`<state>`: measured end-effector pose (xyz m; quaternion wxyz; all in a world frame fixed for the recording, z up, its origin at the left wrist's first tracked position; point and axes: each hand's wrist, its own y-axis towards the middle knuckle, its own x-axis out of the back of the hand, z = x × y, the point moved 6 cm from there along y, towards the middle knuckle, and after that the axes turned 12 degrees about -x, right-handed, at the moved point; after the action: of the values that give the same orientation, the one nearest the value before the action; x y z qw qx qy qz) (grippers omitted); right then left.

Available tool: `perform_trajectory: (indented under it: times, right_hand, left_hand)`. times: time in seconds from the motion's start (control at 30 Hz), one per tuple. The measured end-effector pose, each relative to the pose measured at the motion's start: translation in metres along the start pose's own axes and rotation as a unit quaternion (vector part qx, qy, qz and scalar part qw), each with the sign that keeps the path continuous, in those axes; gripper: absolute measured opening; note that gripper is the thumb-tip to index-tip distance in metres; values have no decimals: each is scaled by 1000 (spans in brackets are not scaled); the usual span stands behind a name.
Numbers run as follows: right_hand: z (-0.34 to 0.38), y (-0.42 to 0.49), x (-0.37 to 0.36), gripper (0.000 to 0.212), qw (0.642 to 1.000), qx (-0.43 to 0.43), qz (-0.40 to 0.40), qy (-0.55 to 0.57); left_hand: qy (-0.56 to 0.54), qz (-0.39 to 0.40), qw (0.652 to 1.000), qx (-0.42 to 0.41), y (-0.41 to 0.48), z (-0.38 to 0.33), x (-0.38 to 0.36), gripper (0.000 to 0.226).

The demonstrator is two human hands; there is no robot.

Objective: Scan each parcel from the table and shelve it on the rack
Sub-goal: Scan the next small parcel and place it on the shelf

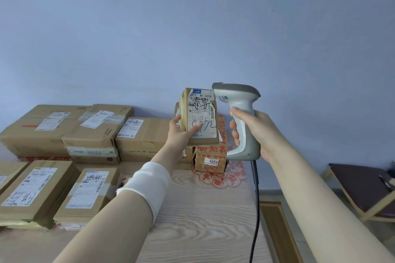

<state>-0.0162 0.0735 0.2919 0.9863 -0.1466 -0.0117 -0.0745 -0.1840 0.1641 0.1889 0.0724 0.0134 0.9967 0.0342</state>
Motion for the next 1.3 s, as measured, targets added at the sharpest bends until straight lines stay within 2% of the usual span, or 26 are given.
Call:
perform_trajectory:
  times: [0.33,0.83,1.3]
  right_hand:
    - [-4,1,-7,21,994,-50,80,52]
    - [19,1,-8,17,1000,17,5,-15]
    - [20,-2,-9,16,998,18,5,-52]
  left_hand:
    - [-17,5,999,-46,2,-15,0,79]
    - [-1,17,997,-77,12,-34,0,78]
    - [3,18,997,-74,9,-31,2,79]
